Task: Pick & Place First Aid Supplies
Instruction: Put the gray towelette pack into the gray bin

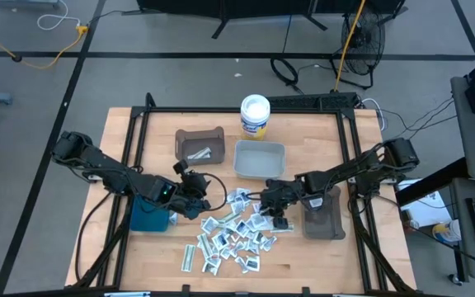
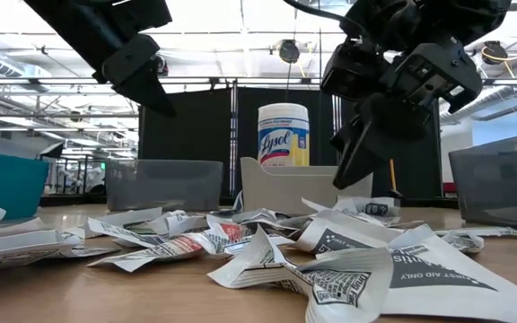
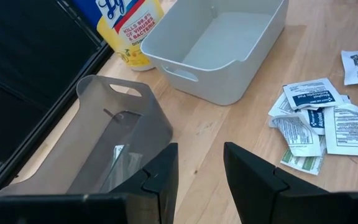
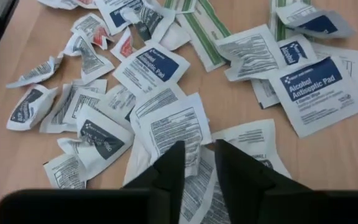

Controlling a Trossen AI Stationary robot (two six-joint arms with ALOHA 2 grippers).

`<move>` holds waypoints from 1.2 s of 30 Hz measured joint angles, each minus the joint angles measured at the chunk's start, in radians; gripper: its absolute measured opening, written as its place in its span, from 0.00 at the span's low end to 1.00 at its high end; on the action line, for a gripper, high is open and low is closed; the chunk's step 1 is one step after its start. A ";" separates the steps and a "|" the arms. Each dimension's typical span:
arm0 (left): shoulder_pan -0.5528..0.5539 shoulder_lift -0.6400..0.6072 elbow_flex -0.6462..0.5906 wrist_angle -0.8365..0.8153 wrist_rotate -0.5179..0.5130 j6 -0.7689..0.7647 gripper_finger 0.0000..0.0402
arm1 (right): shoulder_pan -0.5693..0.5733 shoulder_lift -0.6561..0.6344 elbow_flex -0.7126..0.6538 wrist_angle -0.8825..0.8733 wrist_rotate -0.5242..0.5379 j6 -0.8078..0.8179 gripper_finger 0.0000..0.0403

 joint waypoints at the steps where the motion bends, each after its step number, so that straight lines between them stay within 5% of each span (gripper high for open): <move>1: -0.001 0.000 0.000 0.000 0.000 -0.002 0.33 | 0.000 -0.006 0.000 -0.015 0.000 -0.002 0.26; 13: -0.018 0.000 0.000 0.005 0.001 -0.005 0.33 | 0.001 -0.013 0.000 -0.113 0.004 -0.003 0.34; 28: -0.018 0.000 0.000 0.006 0.001 -0.007 0.33 | 0.001 -0.014 -0.001 -0.131 0.004 -0.004 0.15; 36: -0.017 0.000 0.000 0.007 0.001 -0.007 0.33 | 0.001 -0.014 -0.001 -0.140 0.007 0.002 0.16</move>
